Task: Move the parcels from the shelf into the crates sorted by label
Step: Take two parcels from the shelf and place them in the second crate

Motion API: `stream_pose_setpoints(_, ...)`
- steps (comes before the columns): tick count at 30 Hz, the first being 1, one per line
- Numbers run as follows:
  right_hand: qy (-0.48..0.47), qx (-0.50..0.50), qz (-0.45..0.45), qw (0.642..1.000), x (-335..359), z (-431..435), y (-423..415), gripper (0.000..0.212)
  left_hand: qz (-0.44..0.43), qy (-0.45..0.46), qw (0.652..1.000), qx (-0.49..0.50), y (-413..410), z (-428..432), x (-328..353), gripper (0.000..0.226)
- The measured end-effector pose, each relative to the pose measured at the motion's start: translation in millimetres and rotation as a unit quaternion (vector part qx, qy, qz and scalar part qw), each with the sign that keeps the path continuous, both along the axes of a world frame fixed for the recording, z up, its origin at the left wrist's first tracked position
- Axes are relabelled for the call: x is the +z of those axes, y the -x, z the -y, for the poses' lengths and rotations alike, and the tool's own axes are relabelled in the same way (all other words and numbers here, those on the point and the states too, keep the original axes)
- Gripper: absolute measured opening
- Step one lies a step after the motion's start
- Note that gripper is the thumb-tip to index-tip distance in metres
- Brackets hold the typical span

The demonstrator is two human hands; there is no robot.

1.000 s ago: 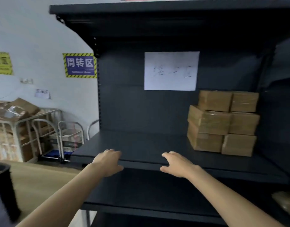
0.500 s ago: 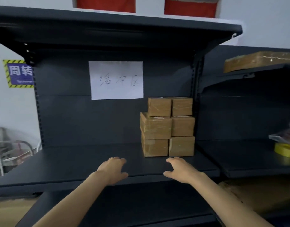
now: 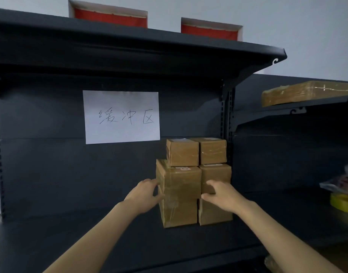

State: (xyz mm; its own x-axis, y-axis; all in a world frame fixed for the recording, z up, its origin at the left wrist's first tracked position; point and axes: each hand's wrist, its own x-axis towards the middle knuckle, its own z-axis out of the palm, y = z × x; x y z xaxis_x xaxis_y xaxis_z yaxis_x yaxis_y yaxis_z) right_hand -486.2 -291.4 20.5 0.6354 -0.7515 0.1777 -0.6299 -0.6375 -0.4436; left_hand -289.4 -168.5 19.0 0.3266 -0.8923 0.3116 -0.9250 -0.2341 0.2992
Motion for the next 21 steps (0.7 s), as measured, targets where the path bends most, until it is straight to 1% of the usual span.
stream_pose_setpoints(4, 0.009, -0.013, 0.058, 0.998, 18, 22, -23, 0.064, 0.003, 0.056, 0.998, -0.011, -26, 26, 22, 0.040)
stream_pose_setpoints(7, 0.035, -0.027, 0.075, 0.996, 31, 36, -38, 0.063, -0.022, 0.089, 0.996, -0.010, -42, 50, 38, 0.046)
stream_pose_setpoints(11, 0.061, -0.057, 0.098, 0.992, 48, 56, -54, 0.061, -0.085, 0.127, 0.988, -0.009, -41, 80, 57, 0.052)
stream_pose_setpoints(16, 0.057, -0.054, 0.165, 0.983, 59, 81, -73, 0.060, -0.150, 0.134, 0.980, -0.006, -38, 110, 67, 0.052)
stream_pose_setpoints(19, 0.056, -0.054, 0.203, 0.976, 57, 94, -83, 0.057, -0.216, 0.142, 0.966, 0.007, -38, 126, 68, 0.057)
stream_pose_setpoints(21, 0.053, -0.060, 0.227, 0.971, 57, 95, -85, 0.059, -0.272, 0.145, 0.951, 0.028, -38, 136, 69, 0.062)
